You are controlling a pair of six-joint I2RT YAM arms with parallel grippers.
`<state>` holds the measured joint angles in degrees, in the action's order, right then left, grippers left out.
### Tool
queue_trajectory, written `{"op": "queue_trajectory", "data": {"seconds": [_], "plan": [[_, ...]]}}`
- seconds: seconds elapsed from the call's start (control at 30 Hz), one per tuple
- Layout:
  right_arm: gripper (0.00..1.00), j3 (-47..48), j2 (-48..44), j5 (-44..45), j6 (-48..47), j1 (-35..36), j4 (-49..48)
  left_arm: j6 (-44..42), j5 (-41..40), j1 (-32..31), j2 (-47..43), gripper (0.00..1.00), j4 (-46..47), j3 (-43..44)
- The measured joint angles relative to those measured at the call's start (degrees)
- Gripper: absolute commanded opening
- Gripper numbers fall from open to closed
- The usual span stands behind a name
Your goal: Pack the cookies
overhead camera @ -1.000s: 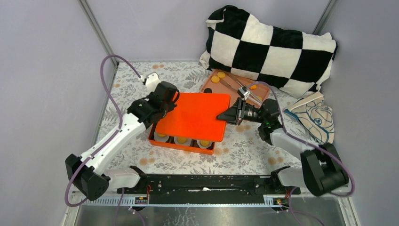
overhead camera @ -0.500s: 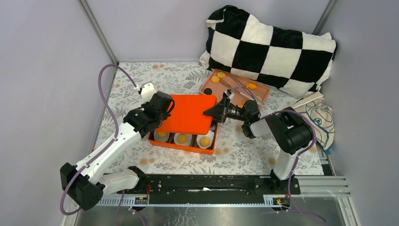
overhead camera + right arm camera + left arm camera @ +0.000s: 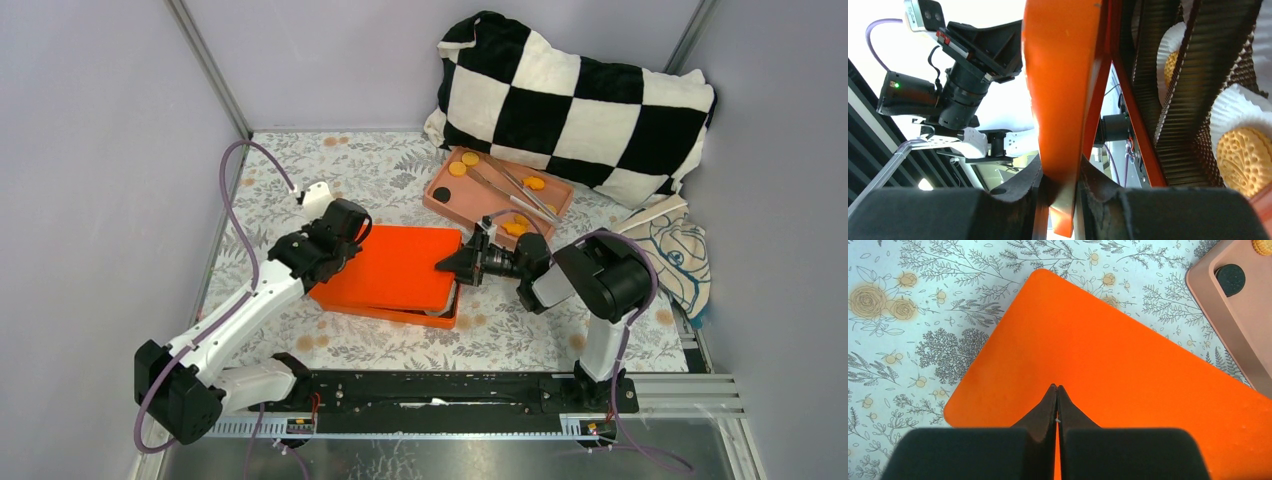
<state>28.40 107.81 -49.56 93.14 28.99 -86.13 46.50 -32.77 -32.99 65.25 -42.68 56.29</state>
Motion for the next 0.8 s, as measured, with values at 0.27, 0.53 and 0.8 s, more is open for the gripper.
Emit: {"op": "queue_trajectory", "data": {"seconds": [0.27,0.53,0.8], "plan": [[0.06,-3.67,-1.16,-0.02,-0.66,-0.02,-1.68,0.0,1.62,0.02,0.87,0.0,1.11,-1.27],[0.25,-7.45,-1.07,0.5,-3.48,-0.76,-2.51,0.24,5.77,0.04,1.11,0.0,4.35,-6.97],[0.61,-9.77,-16.87,2.19,-17.51,-4.72,18.97,0.9,11.8,0.04,3.74,0.0,7.23,-11.87]]}}
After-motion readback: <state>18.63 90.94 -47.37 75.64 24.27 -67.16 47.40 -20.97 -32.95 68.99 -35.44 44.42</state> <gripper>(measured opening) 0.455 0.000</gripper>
